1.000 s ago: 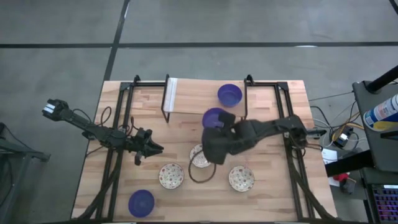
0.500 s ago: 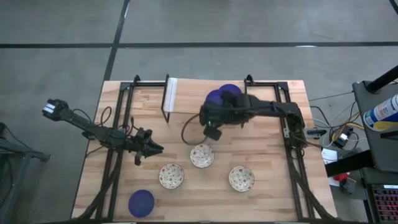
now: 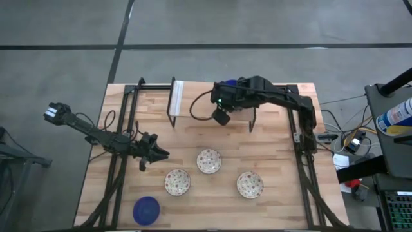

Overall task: Pick & Place Mini bowls
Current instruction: Stack the right blue bowl on the blue bowl on the shelf

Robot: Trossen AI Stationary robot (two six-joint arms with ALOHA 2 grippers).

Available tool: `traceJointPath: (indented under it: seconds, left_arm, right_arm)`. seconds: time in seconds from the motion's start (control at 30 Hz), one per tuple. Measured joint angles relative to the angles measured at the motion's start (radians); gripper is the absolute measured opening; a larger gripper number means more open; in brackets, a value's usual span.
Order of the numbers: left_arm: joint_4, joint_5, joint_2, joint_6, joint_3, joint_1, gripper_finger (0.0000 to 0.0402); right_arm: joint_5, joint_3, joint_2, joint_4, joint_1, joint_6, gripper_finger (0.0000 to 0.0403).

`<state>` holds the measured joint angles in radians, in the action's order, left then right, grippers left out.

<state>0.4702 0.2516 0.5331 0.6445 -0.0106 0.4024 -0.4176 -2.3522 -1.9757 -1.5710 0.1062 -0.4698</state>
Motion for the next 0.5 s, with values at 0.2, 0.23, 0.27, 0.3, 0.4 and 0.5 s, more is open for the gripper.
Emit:
traceJointPath:
  seconds: [0.2, 0.23, 0.27, 0.3, 0.4, 0.5]
  left_arm:
    - [0.0, 0.0, 0.0, 0.002, 0.0, 0.0, 0.0083]
    - [0.0, 0.0, 0.0, 0.002, 0.0, 0.0, 0.0083]
    - [0.0, 0.0, 0.0, 0.002, 0.0, 0.0, 0.0083]
    - [0.0, 0.0, 0.0, 0.002, 0.0, 0.0, 0.0083]
    - [0.0, 0.0, 0.0, 0.001, 0.0, 0.0, 0.0083]
    - [0.0, 0.0, 0.0, 0.001, 0.0, 0.0, 0.0083]
  right_arm:
    - [0.008, 0.01, -0.007, 0.0, 0.053, 0.001, 0.0008]
    - [0.009, 0.014, -0.007, 0.0, 0.06, 0.001, 0.0008]
    - [0.011, 0.02, -0.007, 0.0, 0.065, 0.001, 0.0008]
    - [0.011, 0.026, -0.007, 0.0, 0.071, 0.001, 0.0008]
    - [0.02, 0.051, -0.007, 0.001, 0.084, 0.003, 0.0008]
    - [0.044, 0.09, -0.007, 0.0, 0.103, 0.006, 0.0008]
